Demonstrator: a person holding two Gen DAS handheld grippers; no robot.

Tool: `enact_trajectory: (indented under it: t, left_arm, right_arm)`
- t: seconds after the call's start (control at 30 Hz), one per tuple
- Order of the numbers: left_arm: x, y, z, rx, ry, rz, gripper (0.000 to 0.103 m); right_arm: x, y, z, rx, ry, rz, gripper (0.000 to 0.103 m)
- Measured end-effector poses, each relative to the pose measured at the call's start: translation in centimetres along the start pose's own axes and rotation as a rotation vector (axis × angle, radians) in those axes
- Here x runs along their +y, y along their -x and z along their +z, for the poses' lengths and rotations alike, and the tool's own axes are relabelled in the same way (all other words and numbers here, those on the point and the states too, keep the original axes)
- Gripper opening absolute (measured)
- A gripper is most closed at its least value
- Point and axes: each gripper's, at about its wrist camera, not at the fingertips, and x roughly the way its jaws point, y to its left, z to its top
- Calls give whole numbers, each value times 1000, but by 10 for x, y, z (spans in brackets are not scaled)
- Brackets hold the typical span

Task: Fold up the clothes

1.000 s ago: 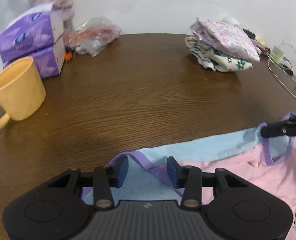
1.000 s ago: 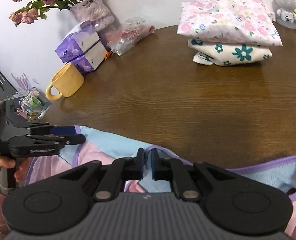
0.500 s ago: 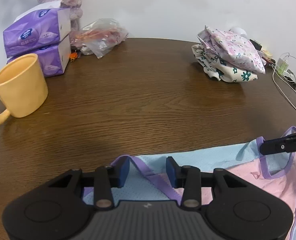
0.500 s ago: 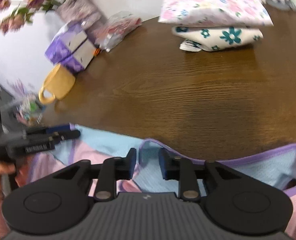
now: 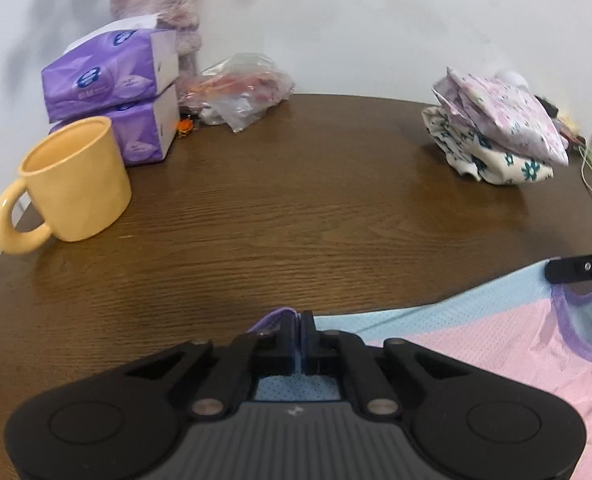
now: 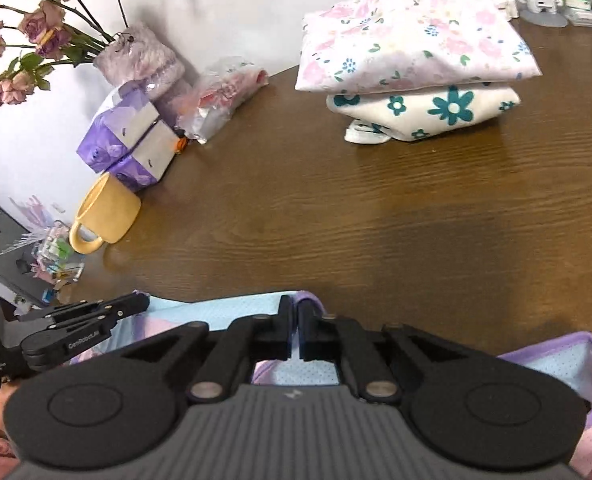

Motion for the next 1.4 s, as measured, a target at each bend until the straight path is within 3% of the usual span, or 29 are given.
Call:
enact_trajectory:
  t: [0.2, 0.23, 0.27, 0.3, 0.33, 0.4, 0.5, 0.6, 0.7, 0.87, 1.0, 1.1, 1.2, 1.3, 1.33, 1.4]
  left_arm:
    - [6, 2, -3, -21, 47, -8, 6]
    - [10, 3, -4, -23, 69, -30, 19]
    - [13, 6, -5, -22, 85, -38, 30]
    - [16, 13, -6, -38, 93, -46, 49]
    - [20, 19, -8, -55, 101, -55, 59]
    - [25, 36, -13, -84, 104, -66, 64]
    - [30, 62, -23, -112, 91, -79, 78]
    - [30, 85, -40, -106, 64, -101, 79]
    - [22, 105, -64, -89, 20, -130, 80]
    - [5, 138, -111, -71, -51, -225, 80]
    - [-5, 153, -135, -58, -109, -287, 78]
    - [-13, 159, -147, -34, -164, -302, 75]
    - [-14, 158, -155, -3, -191, -304, 71]
    - [-9, 152, -160, 28, -192, -304, 61]
    - [-7, 150, -161, 38, -193, -307, 53]
    - [-5, 148, -162, 46, -197, -333, 35]
  right_arm:
    - [-12, -11, 0, 34, -53, 27, 8]
    - [-15, -10, 0, 33, -73, 40, 10]
    - [-18, 4, 0, 8, -73, 49, 15]
    - [-21, 17, 0, -17, -72, 57, 21]
    - [-24, 31, 0, -43, -71, 66, 25]
    - [-30, 59, 0, -94, -69, 83, 48]
    - [-34, 104, -10, -154, -7, 29, 64]
    - [-33, 135, -33, -174, 62, -63, 77]
    - [-30, 154, -62, -164, 123, -127, 77]
    - [-10, 165, -121, -99, 224, -121, 70]
    - [12, 154, -148, -7, 284, -6, 61]
    - [31, 142, -165, 70, 333, 86, 51]
    - [49, 129, -181, 144, 373, 162, 48]
    - [60, 121, -189, 191, 395, 167, 46]
    - [61, 120, -190, 201, 396, 163, 42]
    - [62, 118, -193, 221, 394, 156, 15]
